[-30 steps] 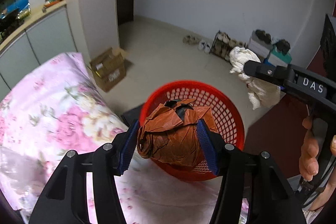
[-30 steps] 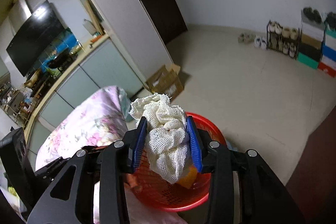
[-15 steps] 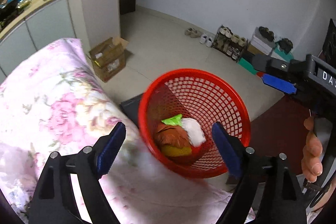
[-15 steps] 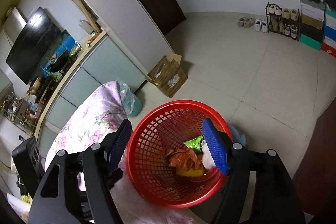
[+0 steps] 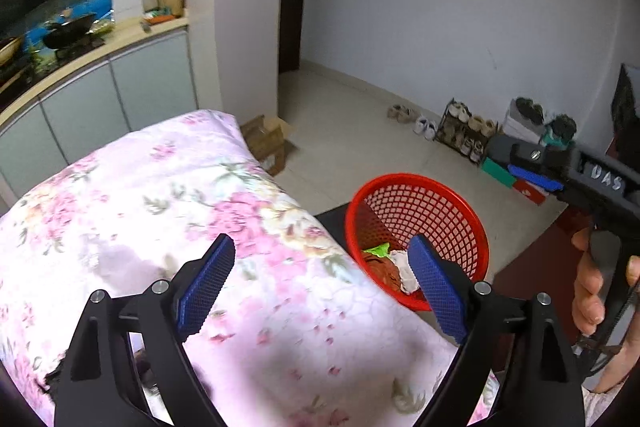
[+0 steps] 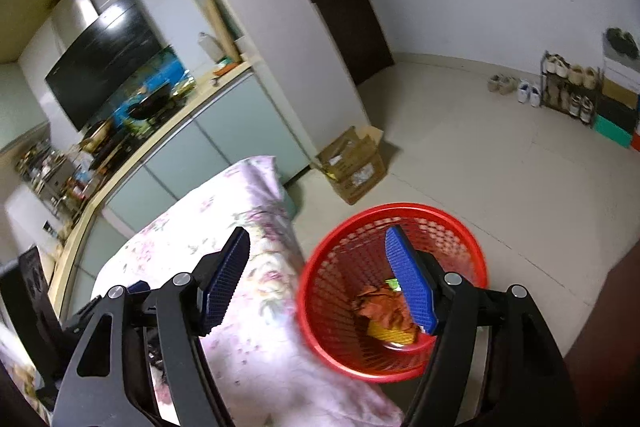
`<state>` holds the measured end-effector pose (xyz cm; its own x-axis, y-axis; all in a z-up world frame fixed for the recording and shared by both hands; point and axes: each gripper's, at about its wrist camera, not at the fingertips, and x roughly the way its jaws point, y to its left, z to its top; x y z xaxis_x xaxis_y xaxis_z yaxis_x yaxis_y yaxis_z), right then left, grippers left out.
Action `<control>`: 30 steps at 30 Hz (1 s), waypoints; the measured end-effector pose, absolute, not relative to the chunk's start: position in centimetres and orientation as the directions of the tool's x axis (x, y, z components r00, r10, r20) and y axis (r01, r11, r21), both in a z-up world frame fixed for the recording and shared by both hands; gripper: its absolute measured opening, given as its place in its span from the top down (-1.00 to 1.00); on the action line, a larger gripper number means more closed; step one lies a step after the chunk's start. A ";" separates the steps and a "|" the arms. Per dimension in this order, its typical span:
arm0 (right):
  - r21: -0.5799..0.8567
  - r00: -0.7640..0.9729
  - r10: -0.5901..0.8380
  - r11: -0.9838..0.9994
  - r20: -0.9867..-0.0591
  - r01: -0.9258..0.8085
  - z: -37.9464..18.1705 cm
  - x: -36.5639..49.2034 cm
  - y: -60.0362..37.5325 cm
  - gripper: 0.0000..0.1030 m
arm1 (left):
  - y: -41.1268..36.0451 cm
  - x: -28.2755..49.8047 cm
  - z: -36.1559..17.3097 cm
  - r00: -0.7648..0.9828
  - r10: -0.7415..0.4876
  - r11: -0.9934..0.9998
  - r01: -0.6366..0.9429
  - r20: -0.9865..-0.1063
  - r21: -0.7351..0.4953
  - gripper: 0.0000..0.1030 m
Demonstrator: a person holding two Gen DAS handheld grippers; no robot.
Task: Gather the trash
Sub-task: 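Open both tools over the red basket to drop the bag and net, then return the left tool to the bed and grasp the yellow foam net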
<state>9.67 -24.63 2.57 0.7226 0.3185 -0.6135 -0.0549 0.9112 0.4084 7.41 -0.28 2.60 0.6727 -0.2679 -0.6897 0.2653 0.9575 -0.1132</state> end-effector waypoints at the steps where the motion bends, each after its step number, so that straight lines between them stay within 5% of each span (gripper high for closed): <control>1: 0.407 0.719 0.331 0.911 -0.612 -0.073 2.7 9.5 -24.0 -0.33 | 0.5 6.9 3.0 0.681 -0.264 0.960 0.257 -0.683 -0.115 -0.66; 7: 0.400 0.678 0.402 0.901 -0.615 -0.171 2.6 8.9 -20.1 -0.33 | 5.4 4.5 5.1 0.717 -0.249 0.969 0.192 -0.651 -0.158 -0.67; 16: 0.406 0.592 0.497 0.866 -0.635 -0.291 1.9 8.4 -13.7 -0.33 | 16.7 -0.1 6.5 0.769 -0.028 0.990 -0.068 -0.639 -0.124 -0.69; 30: 0.392 0.515 0.536 0.843 -0.669 -0.369 1.3 7.7 -7.8 -0.34 | 20.4 -5.6 -0.1 0.672 0.000 0.974 -0.168 -0.741 -0.153 -0.69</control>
